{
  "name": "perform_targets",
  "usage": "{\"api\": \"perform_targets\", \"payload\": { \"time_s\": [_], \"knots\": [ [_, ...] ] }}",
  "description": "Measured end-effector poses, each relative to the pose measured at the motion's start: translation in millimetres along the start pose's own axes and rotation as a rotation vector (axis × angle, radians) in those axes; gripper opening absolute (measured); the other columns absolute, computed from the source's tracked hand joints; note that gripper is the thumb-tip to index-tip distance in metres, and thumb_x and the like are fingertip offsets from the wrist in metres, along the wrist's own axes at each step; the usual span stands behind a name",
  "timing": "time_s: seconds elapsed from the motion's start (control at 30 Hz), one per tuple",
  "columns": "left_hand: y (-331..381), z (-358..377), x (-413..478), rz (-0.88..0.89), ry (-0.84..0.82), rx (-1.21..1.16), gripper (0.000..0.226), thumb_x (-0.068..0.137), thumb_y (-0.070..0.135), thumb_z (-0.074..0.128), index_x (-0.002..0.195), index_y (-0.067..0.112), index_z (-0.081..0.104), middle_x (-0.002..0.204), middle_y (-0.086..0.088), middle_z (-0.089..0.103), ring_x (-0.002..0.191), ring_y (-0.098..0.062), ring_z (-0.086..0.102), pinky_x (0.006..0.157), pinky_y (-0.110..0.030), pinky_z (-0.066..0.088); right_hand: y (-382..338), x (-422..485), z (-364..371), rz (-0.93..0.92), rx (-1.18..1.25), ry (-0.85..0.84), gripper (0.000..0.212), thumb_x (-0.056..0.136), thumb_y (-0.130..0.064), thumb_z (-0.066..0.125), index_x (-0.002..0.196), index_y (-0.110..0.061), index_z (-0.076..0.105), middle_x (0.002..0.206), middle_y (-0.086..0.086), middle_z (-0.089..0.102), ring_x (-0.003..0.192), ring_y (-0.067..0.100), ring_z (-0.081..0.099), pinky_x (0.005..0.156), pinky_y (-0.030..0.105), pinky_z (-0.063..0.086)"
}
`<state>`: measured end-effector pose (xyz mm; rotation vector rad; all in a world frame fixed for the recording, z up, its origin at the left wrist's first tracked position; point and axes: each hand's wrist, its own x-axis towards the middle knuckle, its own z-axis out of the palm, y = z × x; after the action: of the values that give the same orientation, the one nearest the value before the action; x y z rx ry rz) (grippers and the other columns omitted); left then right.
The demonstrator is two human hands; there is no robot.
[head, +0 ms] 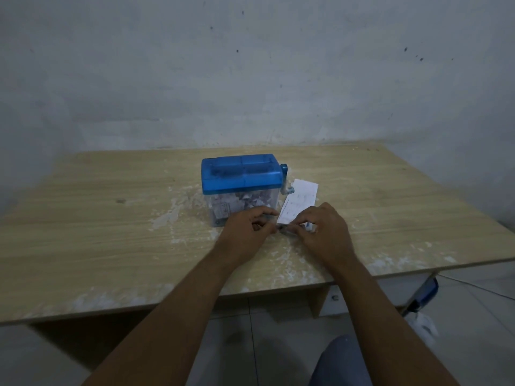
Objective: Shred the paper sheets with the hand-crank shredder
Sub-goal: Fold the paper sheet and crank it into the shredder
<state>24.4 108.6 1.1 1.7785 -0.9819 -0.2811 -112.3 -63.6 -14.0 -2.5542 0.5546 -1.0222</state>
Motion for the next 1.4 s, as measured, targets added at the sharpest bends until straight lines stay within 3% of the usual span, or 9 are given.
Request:
{"api": "perform_targets", "payload": {
  "time_s": [0.2, 0.5, 0.6, 0.8, 0.9, 1.0, 1.1, 1.2, 1.4],
  "knots": [
    [3.6, -0.6, -1.3, -0.01, -0.004, 0.0, 0.023, 0.104, 0.026, 0.068, 0.125, 0.03, 0.075, 0.093, 0.014, 0.079, 0.085, 0.006, 0.073, 0.079, -0.016, 0.06, -3.9, 0.0, -1.4, -0.081, -0.032, -0.021, 0.009, 0.094, -0.038, 0.075, 0.095, -0.032, 0.082, 0.099, -0.016, 0.076, 0.09, -0.007, 0.044, 0.074, 0.004, 0.032],
    [3.7, -0.3, -0.7, -0.029, -0.012, 0.049, 0.021, 0.105, 0.031, 0.065, 0.123, 0.038, 0.074, 0.09, 0.019, 0.078, 0.087, 0.01, 0.07, 0.084, -0.021, 0.06, -4.4, 2.2, -5.4, -0.013, -0.048, -0.025, 0.007, 0.086, -0.044, 0.082, 0.089, -0.038, 0.083, 0.089, -0.026, 0.069, 0.086, -0.001, 0.046, 0.066, 0.021, 0.036],
    [5.2, -0.3, -1.6, -0.038, -0.007, 0.044, 0.02, 0.105, 0.031, 0.065, 0.12, 0.041, 0.074, 0.095, 0.022, 0.076, 0.082, 0.01, 0.069, 0.073, -0.015, 0.059, -6.6, 2.0, -3.5, -0.048, -0.006, 0.007, 0.01, 0.087, -0.045, 0.079, 0.09, -0.036, 0.083, 0.087, -0.025, 0.06, 0.086, 0.003, 0.045, 0.065, 0.02, 0.035],
    [24.1, -6.5, 0.6, -0.199, 0.021, -0.136, 0.026, 0.109, 0.043, 0.054, 0.117, 0.032, 0.076, 0.095, 0.007, 0.08, 0.074, -0.017, 0.073, 0.064, -0.028, 0.058, -14.7, -3.3, -7.0, -0.157, 0.047, 0.09, 0.019, 0.084, -0.042, 0.084, 0.097, -0.028, 0.085, 0.087, -0.011, 0.052, 0.087, 0.006, 0.041, 0.067, 0.014, 0.032],
    [32.1, -9.5, 3.5, -0.251, -0.045, -0.139, 0.014, 0.104, 0.04, 0.065, 0.114, 0.036, 0.074, 0.089, 0.003, 0.08, 0.072, -0.018, 0.076, 0.064, -0.031, 0.061, -15.2, -4.4, -9.4, -0.178, 0.069, 0.163, 0.021, 0.082, -0.039, 0.087, 0.096, -0.023, 0.085, 0.083, -0.009, 0.054, 0.084, 0.009, 0.043, 0.066, 0.017, 0.032],
    [41.9, -8.3, 2.6, -0.22, -0.102, -0.151, 0.027, 0.095, 0.028, 0.079, 0.12, 0.037, 0.072, 0.093, 0.005, 0.081, 0.078, -0.01, 0.078, 0.075, -0.032, 0.066, -20.6, -10.1, -16.9, -0.192, 0.119, 0.208, 0.018, 0.084, -0.037, 0.085, 0.097, -0.025, 0.083, 0.083, -0.009, 0.06, 0.08, 0.011, 0.048, 0.064, 0.024, 0.039],
    [55.2, -7.8, 3.4, -0.161, -0.117, -0.221, 0.034, 0.091, 0.024, 0.083, 0.122, 0.034, 0.073, 0.103, 0.004, 0.082, 0.088, -0.008, 0.079, 0.081, -0.033, 0.066, -34.0, -18.9, -21.6, -0.023, 0.334, 0.221, 0.014, 0.097, -0.034, 0.073, 0.111, -0.033, 0.078, 0.088, -0.013, 0.07, 0.075, 0.012, 0.062, 0.062, 0.034, 0.052],
    [69.9, -5.9, 4.9, -0.096, -0.083, -0.286, 0.036, 0.089, 0.017, 0.085, 0.122, 0.024, 0.074, 0.098, -0.002, 0.082, 0.087, -0.014, 0.08, 0.08, -0.035, 0.067, -43.7, -16.2, -25.0, 0.248, 0.554, 0.293, 0.026, 0.103, -0.031, 0.066, 0.127, -0.027, 0.074, 0.083, 0.001, 0.075, 0.072, 0.025, 0.071, 0.059, 0.05, 0.06],
    [99.1, -17.9, 17.9, 0.035, -0.017, -0.301, 0.02, 0.092, 0.012, 0.083, 0.11, 0.013, 0.075, 0.093, -0.005, 0.082, 0.09, -0.017, 0.079, 0.08, -0.033, 0.066, -66.4, 10.6, -54.5, 0.293, 0.888, 0.287, 0.036, 0.096, 0.003, 0.067, 0.125, -0.018, 0.073, 0.104, 0.002, 0.08, 0.094, 0.02, 0.077, 0.075, 0.035, 0.065]
  ]
}}
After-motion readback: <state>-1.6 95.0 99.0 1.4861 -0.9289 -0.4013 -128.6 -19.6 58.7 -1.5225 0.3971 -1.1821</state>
